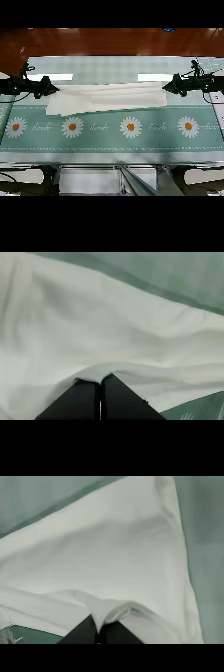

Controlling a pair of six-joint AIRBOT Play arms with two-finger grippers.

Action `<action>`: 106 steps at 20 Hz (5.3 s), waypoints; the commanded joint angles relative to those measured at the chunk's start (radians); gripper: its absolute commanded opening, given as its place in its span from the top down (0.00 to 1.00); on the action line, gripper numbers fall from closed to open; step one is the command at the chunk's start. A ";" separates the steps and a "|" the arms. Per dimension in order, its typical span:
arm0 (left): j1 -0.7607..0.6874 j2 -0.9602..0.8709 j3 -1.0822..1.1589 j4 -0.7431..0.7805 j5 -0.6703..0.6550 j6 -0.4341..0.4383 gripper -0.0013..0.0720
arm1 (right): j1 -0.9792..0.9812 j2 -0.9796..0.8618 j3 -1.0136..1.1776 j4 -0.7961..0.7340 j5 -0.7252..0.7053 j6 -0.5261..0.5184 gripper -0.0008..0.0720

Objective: Fold the shirts.

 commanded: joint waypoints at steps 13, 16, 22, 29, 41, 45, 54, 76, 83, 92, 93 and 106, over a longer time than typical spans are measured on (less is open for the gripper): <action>-0.012 -0.182 0.201 0.015 -0.164 -0.008 0.29 | 0.007 -0.114 0.068 0.066 -0.039 0.030 0.43; 0.101 -0.097 0.227 0.036 -0.267 -0.008 0.29 | -0.143 -0.013 0.068 0.064 0.089 0.022 0.43; 0.185 0.309 0.089 0.029 -0.086 0.084 0.29 | -0.433 0.290 -0.061 -0.172 0.058 0.011 0.43; -0.124 0.638 -0.312 0.024 0.090 0.146 0.29 | -0.291 0.218 -0.360 0.022 -0.181 -0.043 0.43; -0.245 0.623 -0.320 0.023 0.146 0.101 0.29 | -0.063 -0.101 -0.154 0.191 -0.138 -0.025 0.43; -0.245 0.623 -0.320 0.022 0.146 0.100 0.29 | 0.000 -0.156 -0.069 0.209 -0.164 0.010 0.43; -0.245 0.623 -0.320 0.023 0.147 0.090 0.29 | 0.043 -0.187 0.002 0.209 -0.140 -0.037 0.95; -1.061 -0.219 0.306 -0.003 0.209 -0.032 0.95 | -0.011 0.860 -0.122 -0.163 0.200 0.148 0.95; -1.189 -0.354 0.465 -0.011 0.171 -0.098 0.95 | -0.011 0.877 -0.122 -0.168 0.205 0.154 0.95; -0.758 0.046 0.221 0.047 0.128 -0.053 0.95 | 0.152 0.797 -0.122 -0.169 0.108 0.190 0.95; -0.697 0.135 0.132 0.053 0.154 -0.052 0.95 | 0.221 0.755 -0.122 -0.166 0.060 0.201 0.95; -0.119 0.908 -0.364 0.058 0.056 0.001 0.95 | 0.832 -0.069 0.261 0.100 -0.354 0.196 0.95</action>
